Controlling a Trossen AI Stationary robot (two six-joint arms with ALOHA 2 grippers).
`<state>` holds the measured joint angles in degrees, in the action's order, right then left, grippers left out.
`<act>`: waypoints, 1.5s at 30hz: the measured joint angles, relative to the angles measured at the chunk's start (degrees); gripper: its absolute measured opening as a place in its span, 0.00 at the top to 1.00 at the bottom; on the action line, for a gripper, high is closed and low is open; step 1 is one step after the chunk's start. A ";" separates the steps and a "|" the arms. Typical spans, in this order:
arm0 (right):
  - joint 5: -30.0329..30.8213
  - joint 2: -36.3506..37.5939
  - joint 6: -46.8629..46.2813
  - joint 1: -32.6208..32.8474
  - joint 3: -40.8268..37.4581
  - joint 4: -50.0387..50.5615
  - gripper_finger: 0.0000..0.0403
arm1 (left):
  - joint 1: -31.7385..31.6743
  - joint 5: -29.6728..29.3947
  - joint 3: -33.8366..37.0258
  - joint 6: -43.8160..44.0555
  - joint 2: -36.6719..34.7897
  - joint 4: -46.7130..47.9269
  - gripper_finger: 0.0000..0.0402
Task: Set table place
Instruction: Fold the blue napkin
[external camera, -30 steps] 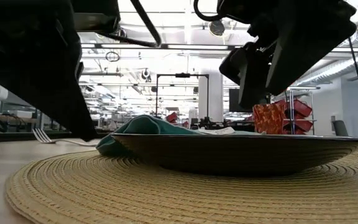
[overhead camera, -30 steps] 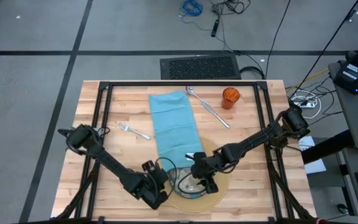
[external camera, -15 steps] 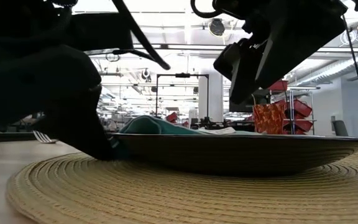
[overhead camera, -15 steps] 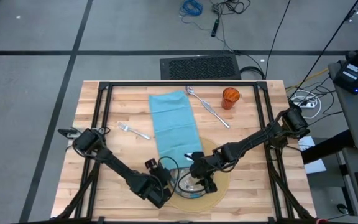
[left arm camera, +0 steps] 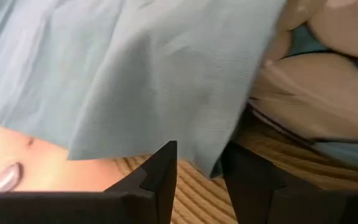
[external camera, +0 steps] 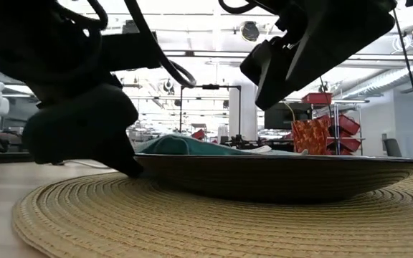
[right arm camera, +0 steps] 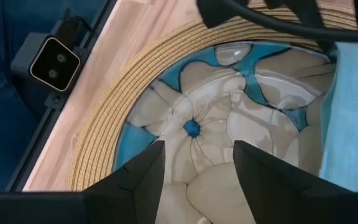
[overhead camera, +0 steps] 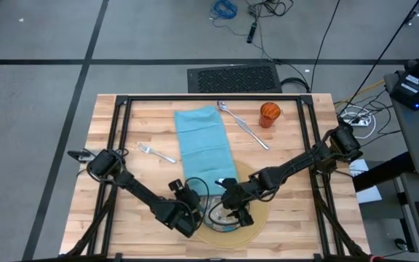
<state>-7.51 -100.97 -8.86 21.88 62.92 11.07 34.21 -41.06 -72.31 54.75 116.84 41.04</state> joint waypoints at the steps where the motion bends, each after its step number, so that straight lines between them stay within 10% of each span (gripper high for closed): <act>1: 0.00 0.00 0.11 0.03 0.00 0.00 0.55 | -0.08 -0.01 0.00 -0.22 0.00 0.49 0.74; 9: 0.00 0.00 0.57 0.03 0.00 -0.07 0.55 | 0.03 -0.57 0.02 -4.34 0.00 0.47 0.99; 45: 18.62 -0.59 3.06 1.10 -0.04 13.14 0.55 | 3.83 -0.44 -4.79 -4.03 -0.20 9.37 1.00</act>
<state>11.12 -101.55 -5.80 22.98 62.87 24.21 38.04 -41.50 -77.10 50.72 116.64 50.41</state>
